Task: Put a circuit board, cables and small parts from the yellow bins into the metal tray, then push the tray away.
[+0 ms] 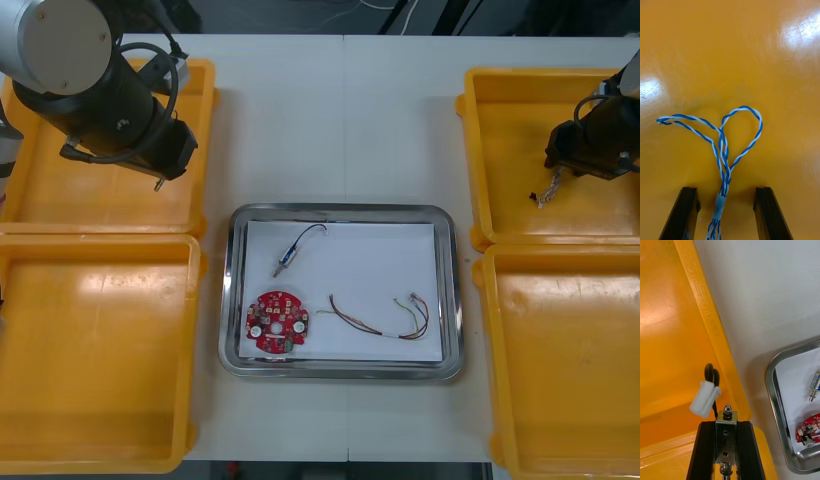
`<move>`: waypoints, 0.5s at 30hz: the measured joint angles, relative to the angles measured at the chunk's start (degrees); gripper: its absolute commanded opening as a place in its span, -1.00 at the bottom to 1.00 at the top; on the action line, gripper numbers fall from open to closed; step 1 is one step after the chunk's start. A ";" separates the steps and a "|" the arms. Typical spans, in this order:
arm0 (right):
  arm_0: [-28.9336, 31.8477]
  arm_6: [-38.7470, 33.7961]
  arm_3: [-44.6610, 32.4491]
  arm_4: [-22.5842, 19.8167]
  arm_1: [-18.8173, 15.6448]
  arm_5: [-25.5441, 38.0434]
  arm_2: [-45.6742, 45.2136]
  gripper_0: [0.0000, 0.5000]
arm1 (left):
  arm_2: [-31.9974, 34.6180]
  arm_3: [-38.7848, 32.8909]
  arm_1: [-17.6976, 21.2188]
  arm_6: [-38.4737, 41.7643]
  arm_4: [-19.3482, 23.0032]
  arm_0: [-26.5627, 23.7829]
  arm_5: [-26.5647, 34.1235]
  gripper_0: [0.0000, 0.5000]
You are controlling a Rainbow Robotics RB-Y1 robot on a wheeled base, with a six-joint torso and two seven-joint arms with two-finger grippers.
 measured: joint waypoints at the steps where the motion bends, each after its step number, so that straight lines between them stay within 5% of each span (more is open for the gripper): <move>1: -0.04 0.00 0.10 -0.01 0.00 0.00 0.00 0.28 | 0.00 0.00 0.00 0.00 0.00 0.00 0.00 -0.99; 5: -0.06 0.02 0.24 -0.08 0.00 -0.02 0.00 -1.00 | 0.00 0.00 0.00 0.00 0.02 0.00 0.00 -1.00; 15: -0.06 0.26 0.25 -0.25 0.00 -0.26 0.00 -1.00 | 0.00 0.00 0.00 0.00 0.05 0.00 0.00 -0.99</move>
